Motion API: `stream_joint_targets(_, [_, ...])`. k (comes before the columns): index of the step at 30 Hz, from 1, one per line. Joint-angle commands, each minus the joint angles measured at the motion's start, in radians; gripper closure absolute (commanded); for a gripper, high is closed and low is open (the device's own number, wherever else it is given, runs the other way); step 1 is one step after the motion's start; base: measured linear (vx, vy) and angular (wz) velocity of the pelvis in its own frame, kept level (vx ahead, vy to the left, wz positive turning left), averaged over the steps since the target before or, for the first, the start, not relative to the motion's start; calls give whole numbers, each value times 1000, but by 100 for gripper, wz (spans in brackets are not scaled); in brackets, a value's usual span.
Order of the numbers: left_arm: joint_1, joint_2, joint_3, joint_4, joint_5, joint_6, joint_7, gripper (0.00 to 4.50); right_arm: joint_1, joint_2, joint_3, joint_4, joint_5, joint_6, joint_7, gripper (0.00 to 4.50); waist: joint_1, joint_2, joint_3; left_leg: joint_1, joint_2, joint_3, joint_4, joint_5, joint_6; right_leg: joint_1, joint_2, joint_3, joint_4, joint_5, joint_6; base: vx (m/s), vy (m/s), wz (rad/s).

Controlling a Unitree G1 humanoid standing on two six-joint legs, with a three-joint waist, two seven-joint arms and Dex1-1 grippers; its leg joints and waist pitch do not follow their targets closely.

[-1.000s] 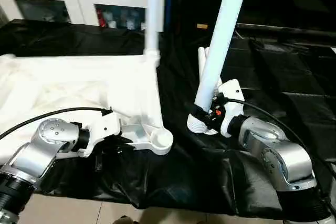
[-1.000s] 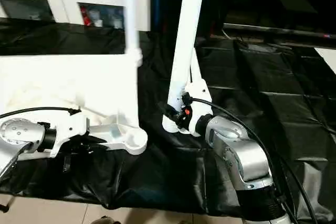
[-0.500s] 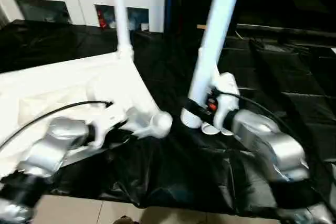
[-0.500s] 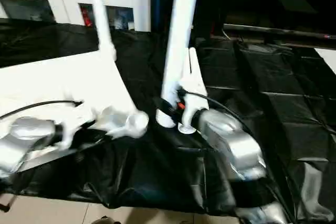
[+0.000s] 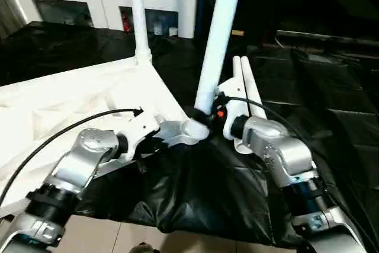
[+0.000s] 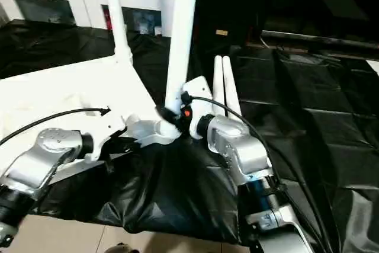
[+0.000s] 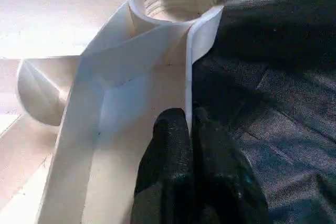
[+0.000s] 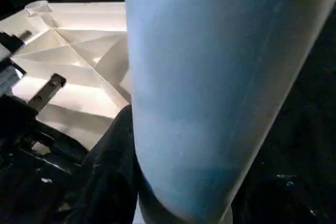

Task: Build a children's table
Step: Insert table leg to table base

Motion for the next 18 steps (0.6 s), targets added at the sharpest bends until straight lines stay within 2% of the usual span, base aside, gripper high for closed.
stream_joint_targets(1, [9,-41,-15,30,-5,3,37,450,-34,-3,-3,38,-6,-37,20,261,-1,-10,-70,12,54,-19,-70,-126,-8,45,-91,55,-83,-173,-169,0,0,0])
stream_joint_targets(4, [9,-50,-9,26,-7,-8,32,450,-52,3,-2,80,-18,-57,32,261,1,-9,-69,10,55,-20,-71,-123,-7,45,-92,55,-84,-188,-160,0,0,0])
stream_joint_targets(10, [16,-57,-9,7,-15,-37,9,450,-79,23,-23,159,-10,-83,41,261,1,-9,-71,11,55,-20,-70,-116,0,43,-91,54,-82,-173,-168,0,0,0])
stream_joint_targets(18, [22,-67,3,-6,-30,-27,-13,450,-107,50,-38,279,-26,-163,31,261,2,-7,-71,11,56,-19,-71,-117,2,43,-92,53,-81,-164,-176,0,0,0])
